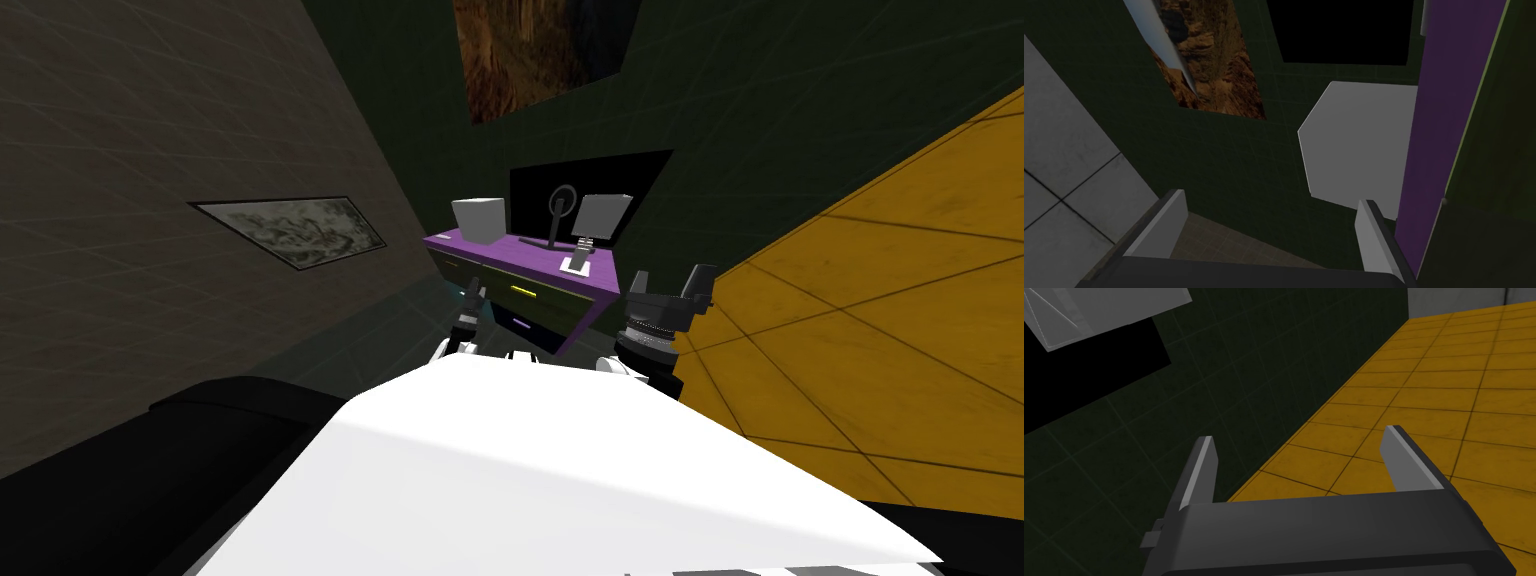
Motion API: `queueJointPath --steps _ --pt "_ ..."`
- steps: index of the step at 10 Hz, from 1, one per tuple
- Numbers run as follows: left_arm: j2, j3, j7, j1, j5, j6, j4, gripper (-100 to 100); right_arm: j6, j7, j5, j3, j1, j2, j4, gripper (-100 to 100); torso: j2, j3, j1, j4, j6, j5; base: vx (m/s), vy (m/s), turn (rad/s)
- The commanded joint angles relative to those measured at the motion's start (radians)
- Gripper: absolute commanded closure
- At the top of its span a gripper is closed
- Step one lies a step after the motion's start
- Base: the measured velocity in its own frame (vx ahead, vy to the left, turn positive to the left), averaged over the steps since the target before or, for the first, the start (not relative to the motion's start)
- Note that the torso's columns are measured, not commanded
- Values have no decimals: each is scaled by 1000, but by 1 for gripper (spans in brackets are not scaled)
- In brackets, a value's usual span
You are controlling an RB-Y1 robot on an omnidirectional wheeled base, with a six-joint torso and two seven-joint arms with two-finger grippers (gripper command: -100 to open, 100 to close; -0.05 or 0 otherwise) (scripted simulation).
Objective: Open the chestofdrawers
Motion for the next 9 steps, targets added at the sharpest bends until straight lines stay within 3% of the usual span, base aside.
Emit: queueJointPath --steps 1,9 --pt "-7 -13 -9 -22 -11 18 56 -100 0 0 0 0 0 0 0 0 0 0 0 0 0 0 48 5 -50" --pt "-22 -51 -34 -99 -43 70 254 -100 0 0 0 0 0 0 0 0 0 0 0 0 0 0 56 4 -71"
